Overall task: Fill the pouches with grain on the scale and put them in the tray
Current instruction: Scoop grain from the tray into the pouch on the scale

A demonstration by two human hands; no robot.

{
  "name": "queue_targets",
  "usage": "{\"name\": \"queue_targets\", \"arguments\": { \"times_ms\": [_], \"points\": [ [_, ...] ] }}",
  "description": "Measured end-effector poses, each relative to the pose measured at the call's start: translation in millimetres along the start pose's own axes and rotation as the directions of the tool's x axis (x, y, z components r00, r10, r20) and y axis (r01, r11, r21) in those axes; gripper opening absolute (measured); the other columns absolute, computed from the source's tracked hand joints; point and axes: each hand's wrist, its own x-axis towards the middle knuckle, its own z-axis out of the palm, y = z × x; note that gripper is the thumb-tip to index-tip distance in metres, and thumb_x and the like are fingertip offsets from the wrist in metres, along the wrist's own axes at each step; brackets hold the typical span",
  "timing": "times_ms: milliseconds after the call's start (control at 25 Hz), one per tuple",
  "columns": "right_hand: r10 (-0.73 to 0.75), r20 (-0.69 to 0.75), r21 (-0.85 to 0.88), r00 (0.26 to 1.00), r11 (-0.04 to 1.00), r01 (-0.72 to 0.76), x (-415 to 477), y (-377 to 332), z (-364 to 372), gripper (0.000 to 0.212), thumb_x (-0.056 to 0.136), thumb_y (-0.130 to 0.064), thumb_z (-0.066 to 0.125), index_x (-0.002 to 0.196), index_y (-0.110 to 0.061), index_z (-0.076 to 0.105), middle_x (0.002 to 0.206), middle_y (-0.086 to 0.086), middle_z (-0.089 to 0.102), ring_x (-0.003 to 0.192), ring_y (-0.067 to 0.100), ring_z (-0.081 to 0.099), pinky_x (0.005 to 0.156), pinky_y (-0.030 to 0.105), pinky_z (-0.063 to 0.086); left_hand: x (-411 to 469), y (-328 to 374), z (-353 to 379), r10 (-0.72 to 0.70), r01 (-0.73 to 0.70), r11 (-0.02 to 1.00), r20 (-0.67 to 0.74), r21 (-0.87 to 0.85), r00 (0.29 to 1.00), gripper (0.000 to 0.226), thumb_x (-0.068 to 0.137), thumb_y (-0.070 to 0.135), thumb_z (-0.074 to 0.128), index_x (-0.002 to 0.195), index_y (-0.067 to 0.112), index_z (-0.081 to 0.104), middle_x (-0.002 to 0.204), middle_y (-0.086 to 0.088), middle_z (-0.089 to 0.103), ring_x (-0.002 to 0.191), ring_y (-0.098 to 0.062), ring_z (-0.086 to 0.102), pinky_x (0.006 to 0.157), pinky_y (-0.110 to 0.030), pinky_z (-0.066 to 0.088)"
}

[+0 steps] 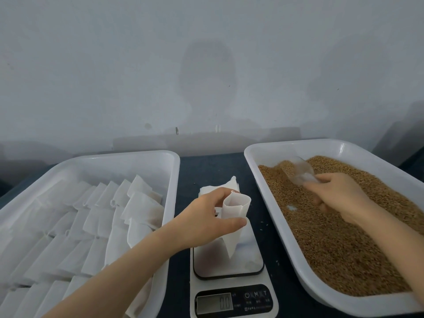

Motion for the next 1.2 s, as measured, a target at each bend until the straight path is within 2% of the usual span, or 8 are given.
{"name": "queue_targets", "arguments": {
  "times_ms": [160,320,520,720,840,1040,1120,1200],
  "points": [
    [0.123,0.188,0.32,0.974,0.93,-0.179,-7,-11,-5,0.031,0.066,-0.021,0.075,0.092,-0.016,0.061,0.064,0.01,0.063,0.04,0.012,0.054,0.037,0.019,0.044,0,-1,0,0.003,-0.003,1.0,0.003,0.004,1.0,0.048,0.079,0.039,0.072,0.123,0.036,0.052,0.114,0.017,0.06,0.107,-0.012,0.061,0.094,-0.037,0.053],
    [0.109,0.237,0.434,0.965,0.877,-0.206,-12,-15,-7,0.022,0.076,-0.015,0.071,0.096,-0.007,0.063,0.08,0.014,0.066,0.053,0.017,0.066,0.045,0.024,0.054,0,-1,-1,-0.001,0.001,1.0,0.011,0.005,1.0,0.048,0.08,0.039,0.072,0.124,0.036,0.052,0.114,0.018,0.06,0.106,-0.011,0.061,0.094,-0.037,0.053],
    [-0.078,0.07,-0.011,0.994,0.997,0.079,-19,-12,-4,0.015,0.09,-0.038,0.056,0.089,-0.025,0.063,0.083,0.002,0.07,0.079,0.022,0.067,0.069,0.032,0.053,0,0,-1,-0.005,0.005,1.0,0.015,0.014,1.0,0.051,0.081,0.039,0.071,0.126,0.034,0.051,0.117,0.016,0.059,0.108,-0.012,0.06,0.096,-0.037,0.052],
    [-0.209,0.024,-0.491,0.978,0.85,0.193,-17,-2,-7,0.02,0.098,-0.038,0.04,0.1,-0.023,0.054,0.069,-0.002,0.063,0.056,0.013,0.058,0.059,0.031,0.048,1,1,0,-0.016,0.015,1.0,0.017,0.027,1.0,0.052,0.081,0.038,0.071,0.129,0.033,0.05,0.12,0.015,0.058,0.109,-0.013,0.059,0.097,-0.038,0.051],
    [-0.209,0.03,-0.594,0.977,0.783,0.186,-20,-3,-7,0.021,0.098,-0.036,0.039,0.097,-0.019,0.052,0.063,-0.002,0.06,0.045,0.011,0.051,0.042,0.023,0.037,1,1,0,-0.017,0.016,0.999,0.017,0.036,1.0,0.053,0.082,0.038,0.071,0.13,0.032,0.049,0.122,0.014,0.058,0.111,-0.014,0.059,0.098,-0.039,0.05],
    [-0.374,-0.077,-0.617,0.924,0.746,0.251,-28,-10,-14,0.031,0.09,-0.052,0.047,0.094,-0.023,0.056,0.057,-0.01,0.057,0.041,0.004,0.052,0.033,0.015,0.027,0,1,0,-0.028,0.028,0.998,0.007,0.048,1.0,0.054,0.081,0.038,0.071,0.13,0.033,0.048,0.123,0.013,0.057,0.111,-0.014,0.058,0.098,-0.039,0.05],
    [-0.444,-0.098,-0.568,0.891,0.76,0.316,-30,-13,-15,0.041,0.084,-0.058,0.045,0.101,-0.024,0.059,0.061,-0.013,0.058,0.045,0.003,0.053,0.037,0.017,0.032,-1,1,-1,-0.031,0.033,0.998,-0.033,0.06,0.999,0.053,0.08,0.039,0.071,0.128,0.034,0.048,0.12,0.013,0.058,0.107,-0.013,0.059,0.095,-0.037,0.052],
    [-0.528,-0.116,-0.533,0.841,0.748,0.396,-30,-13,-14,0.05,0.082,-0.057,0.044,0.11,-0.02,0.061,0.072,-0.012,0.064,0.053,0.006,0.054,0.053,0.028,0.049,-1,1,-3,-0.027,0.036,0.997,-0.113,0.075,0.993,0.053,0.079,0.039,0.071,0.127,0.034,0.048,0.119,0.013,0.058,0.104,-0.011,0.059,0.091,-0.035,0.053]
  ]
}}
